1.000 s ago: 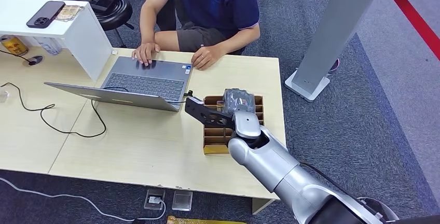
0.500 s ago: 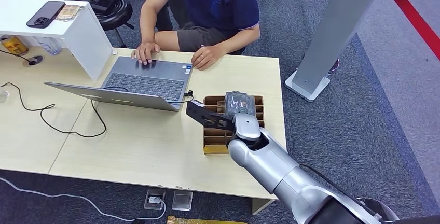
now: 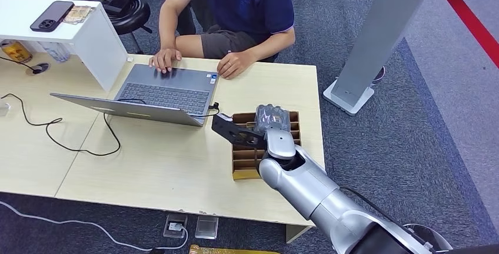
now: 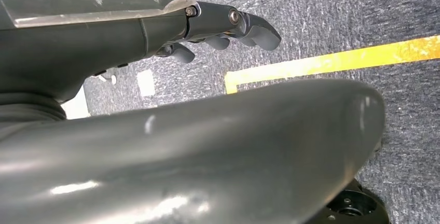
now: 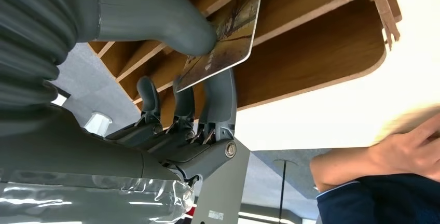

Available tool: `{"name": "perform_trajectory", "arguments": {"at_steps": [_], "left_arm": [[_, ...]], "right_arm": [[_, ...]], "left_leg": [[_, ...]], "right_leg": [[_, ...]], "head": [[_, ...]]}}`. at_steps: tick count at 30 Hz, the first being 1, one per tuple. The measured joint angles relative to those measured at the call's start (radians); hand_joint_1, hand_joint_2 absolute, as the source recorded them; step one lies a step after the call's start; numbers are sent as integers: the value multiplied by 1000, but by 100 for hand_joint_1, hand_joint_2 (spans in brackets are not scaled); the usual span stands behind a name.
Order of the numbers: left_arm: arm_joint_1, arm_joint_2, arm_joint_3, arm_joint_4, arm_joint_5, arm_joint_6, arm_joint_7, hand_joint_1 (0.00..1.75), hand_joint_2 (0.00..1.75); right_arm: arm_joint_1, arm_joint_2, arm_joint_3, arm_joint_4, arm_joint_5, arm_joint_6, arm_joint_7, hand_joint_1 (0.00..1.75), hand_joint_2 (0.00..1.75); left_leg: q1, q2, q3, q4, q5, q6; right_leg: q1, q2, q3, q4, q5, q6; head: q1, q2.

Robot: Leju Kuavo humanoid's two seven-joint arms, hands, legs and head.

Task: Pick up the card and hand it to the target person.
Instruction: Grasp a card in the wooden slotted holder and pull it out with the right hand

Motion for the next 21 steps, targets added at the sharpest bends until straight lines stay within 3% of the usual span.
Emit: {"name": "perform_trajectory", "arguments": {"at_steps": [13,21], "left_arm": [[0,0,0,0,-1,9,-17,0,0],[13,0,1,0,21,1,-37,0,0]], "right_arm": [[10,-10,-4,-20,0,-36,0,138,175],[49,-76,-33,-266,34,-52,17,138,175]], "left_leg": [[0,0,0,0,0,0],[0,1,0,0,0,0]], "right_leg": [[0,0,0,0,0,0],[0,1,-1,0,0,0]], "head": [[1,0],[0,0]]}}
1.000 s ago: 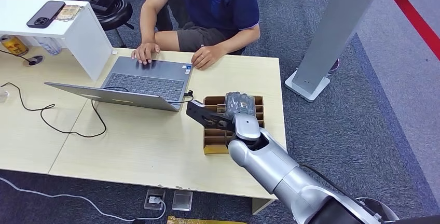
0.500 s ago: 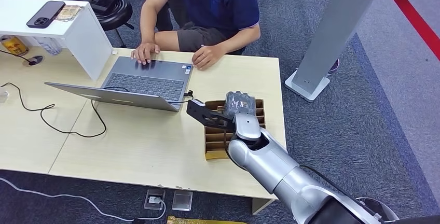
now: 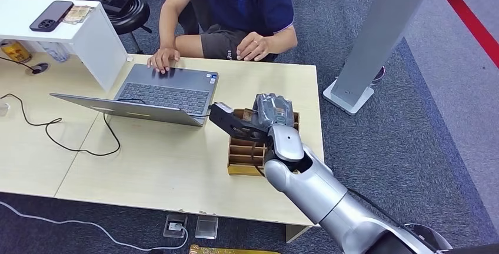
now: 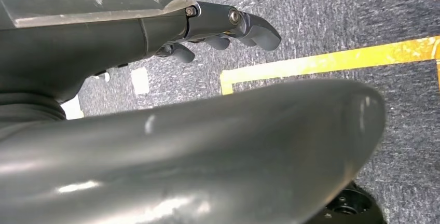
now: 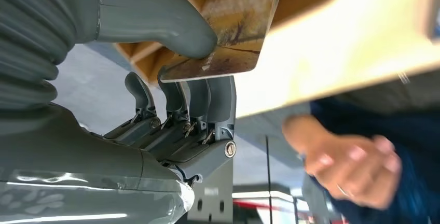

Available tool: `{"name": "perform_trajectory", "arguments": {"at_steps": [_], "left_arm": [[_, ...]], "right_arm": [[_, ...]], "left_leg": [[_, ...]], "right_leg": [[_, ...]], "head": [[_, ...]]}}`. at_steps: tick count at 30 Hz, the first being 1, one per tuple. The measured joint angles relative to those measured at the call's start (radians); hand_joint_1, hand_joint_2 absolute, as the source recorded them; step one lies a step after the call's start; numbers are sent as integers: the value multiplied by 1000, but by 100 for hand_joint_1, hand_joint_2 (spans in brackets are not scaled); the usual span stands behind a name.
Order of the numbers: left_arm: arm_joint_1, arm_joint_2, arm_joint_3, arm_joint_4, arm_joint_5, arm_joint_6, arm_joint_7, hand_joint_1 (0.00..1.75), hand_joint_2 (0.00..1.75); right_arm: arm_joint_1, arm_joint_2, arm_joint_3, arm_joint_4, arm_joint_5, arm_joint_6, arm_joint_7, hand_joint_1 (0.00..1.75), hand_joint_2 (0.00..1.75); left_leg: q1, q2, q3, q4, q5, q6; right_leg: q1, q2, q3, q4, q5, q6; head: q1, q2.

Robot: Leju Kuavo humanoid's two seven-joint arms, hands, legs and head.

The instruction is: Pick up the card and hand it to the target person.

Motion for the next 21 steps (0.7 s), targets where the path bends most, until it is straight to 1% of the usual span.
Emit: {"name": "perform_trajectory", "arguments": {"at_steps": [7,11,13,16,18,21], "left_arm": [[9,1,1,0,11,-3,-7,0,0],[9,2,5,0,16,-3,-11,0,0],[8,3,6,0,15,-3,-13,0,0],[4,3,6,0,4,-5,-8,0,0],[-2,3,5,0,-6,-7,0,0,0],[-13,3,5,0,-18,-12,11,0,0]], "right_arm": [[34,-95,-64,-330,37,-3,3,138,175],[42,-136,-96,-469,40,-17,3,138,175],[30,-147,-108,-501,38,-27,0,138,175],[-36,-146,-115,-451,25,-34,-21,138,175],[-94,-132,-114,-358,13,-51,-67,138,175],[-166,-94,-107,-178,8,-95,-155,138,175]], "left_leg": [[0,0,0,0,0,0],[0,1,0,0,0,0],[0,1,0,0,0,0],[0,0,-1,0,0,0],[0,0,-1,0,1,0],[0,-1,-1,0,1,0]], "right_leg": [[0,0,0,0,0,0],[0,0,0,0,0,0],[0,0,0,0,0,0],[0,0,0,0,0,0],[0,-1,1,1,1,0],[0,-2,1,1,1,0]], "head": [[1,0],[1,0],[1,0],[0,0],[0,0],[0,0]]}}
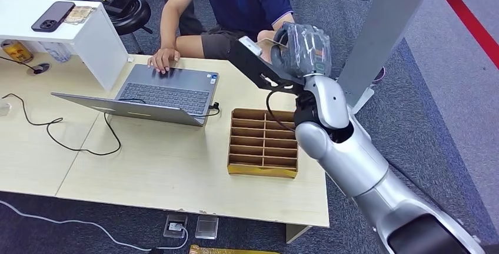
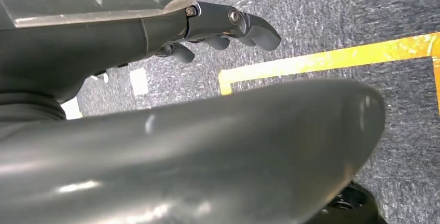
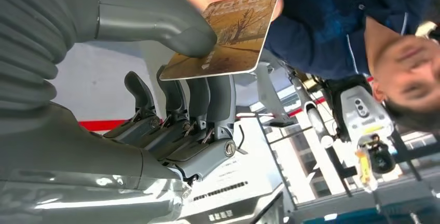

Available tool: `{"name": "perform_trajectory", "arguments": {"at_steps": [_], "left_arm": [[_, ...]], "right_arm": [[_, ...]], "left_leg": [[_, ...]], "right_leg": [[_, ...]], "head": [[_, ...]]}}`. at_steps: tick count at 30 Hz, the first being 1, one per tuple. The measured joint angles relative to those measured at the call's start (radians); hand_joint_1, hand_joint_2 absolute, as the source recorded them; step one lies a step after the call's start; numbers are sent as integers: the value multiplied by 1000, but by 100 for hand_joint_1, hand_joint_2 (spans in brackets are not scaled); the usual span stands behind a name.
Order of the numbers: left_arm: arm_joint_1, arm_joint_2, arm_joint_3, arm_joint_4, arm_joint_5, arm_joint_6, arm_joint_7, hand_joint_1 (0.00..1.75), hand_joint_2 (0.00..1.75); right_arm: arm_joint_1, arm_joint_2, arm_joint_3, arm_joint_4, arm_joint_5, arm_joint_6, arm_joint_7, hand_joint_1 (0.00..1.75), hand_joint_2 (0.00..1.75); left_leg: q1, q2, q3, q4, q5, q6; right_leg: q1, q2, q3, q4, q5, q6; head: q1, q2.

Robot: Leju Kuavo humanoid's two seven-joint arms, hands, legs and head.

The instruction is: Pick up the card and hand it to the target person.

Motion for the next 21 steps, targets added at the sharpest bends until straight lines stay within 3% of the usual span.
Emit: {"name": "perform_trajectory", "arguments": {"at_steps": [9,13,21], "left_arm": [[-6,0,-1,0,-10,0,18,0,0],[-6,0,-1,0,-10,-6,16,0,0],[-8,0,-1,0,-14,-35,-4,0,0]], "right_arm": [[-80,109,34,408,17,-34,-74,138,175],[-84,140,46,512,21,-34,-80,0,175],[-86,168,64,614,23,-50,-81,0,175]], "left_leg": [[0,-1,-1,0,0,0],[0,-1,-1,0,0,0],[0,0,0,0,0,0]], "right_leg": [[0,0,-1,0,0,0],[0,0,-1,0,0,0],[0,0,-1,0,0,0]], "head": [[0,0],[1,0],[0,0]]}}
